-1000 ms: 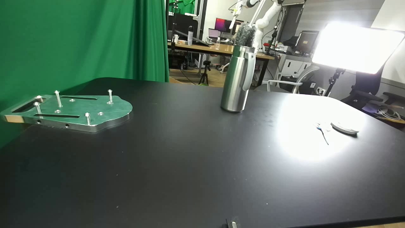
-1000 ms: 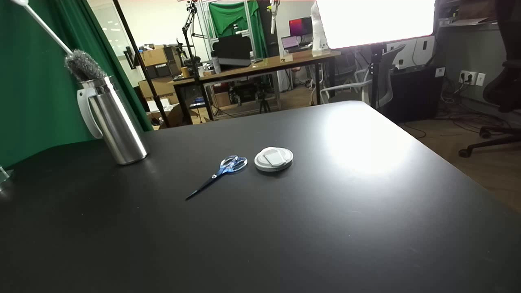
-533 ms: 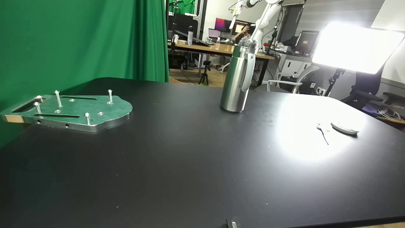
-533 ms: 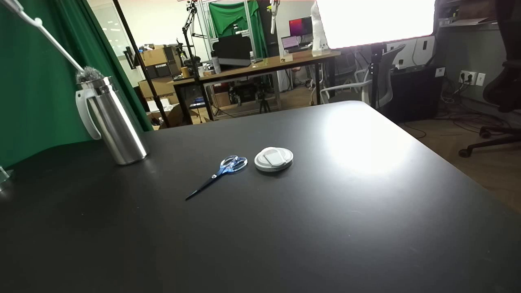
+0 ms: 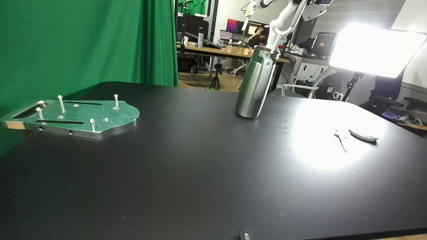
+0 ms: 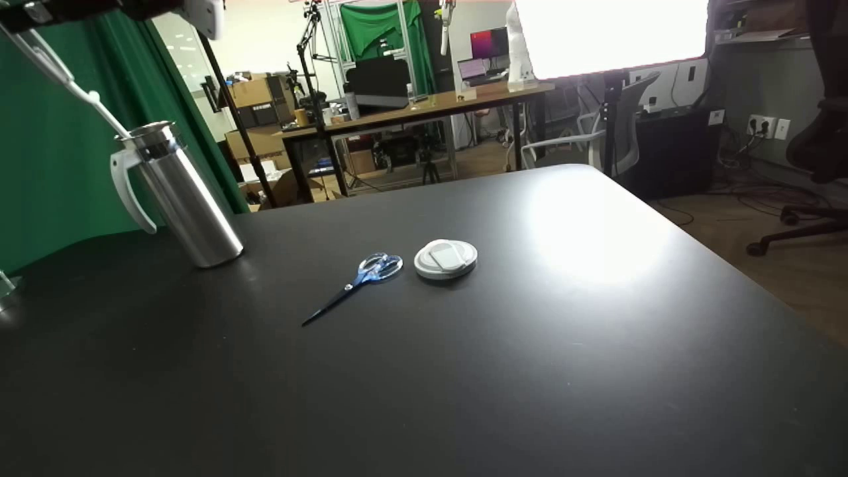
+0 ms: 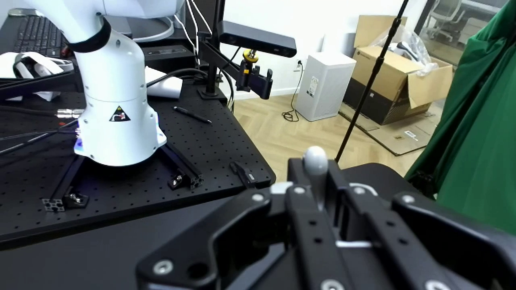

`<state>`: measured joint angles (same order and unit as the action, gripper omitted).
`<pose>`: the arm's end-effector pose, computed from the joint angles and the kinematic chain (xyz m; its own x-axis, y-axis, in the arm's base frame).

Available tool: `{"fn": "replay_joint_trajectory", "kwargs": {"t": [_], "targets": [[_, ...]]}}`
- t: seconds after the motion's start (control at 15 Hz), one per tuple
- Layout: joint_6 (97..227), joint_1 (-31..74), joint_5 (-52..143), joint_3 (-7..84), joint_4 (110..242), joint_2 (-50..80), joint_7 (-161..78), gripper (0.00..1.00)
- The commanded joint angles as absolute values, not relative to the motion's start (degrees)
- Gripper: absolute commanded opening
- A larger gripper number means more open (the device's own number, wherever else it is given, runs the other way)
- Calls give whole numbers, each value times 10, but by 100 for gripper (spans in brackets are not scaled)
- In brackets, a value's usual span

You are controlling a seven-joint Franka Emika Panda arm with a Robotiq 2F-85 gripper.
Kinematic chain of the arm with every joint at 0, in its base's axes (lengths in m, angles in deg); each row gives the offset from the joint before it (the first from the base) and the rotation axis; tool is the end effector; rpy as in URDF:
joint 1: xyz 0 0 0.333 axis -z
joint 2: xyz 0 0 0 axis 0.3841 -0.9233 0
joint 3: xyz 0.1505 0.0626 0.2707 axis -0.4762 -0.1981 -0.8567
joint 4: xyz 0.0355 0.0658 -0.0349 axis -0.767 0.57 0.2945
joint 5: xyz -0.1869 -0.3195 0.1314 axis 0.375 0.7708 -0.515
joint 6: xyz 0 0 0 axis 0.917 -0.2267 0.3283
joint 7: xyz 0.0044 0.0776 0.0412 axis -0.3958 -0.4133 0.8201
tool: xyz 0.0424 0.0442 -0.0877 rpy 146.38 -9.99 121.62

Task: Take the object and scrub the inside of the jug

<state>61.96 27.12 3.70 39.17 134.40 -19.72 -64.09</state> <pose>0.6378 0.0054 0.3751 0.3346 0.0132 -0.9423 -0.4221 -0.8919 -0.1624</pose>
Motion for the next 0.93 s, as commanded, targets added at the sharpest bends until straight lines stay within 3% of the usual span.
{"fn": "replay_joint_trajectory", "kwargs": {"t": [0.0,0.87], "targets": [[618,269,48,395,1346,-209,-647,4],[621,276,47,394,1321,-209,-649,4]]}}
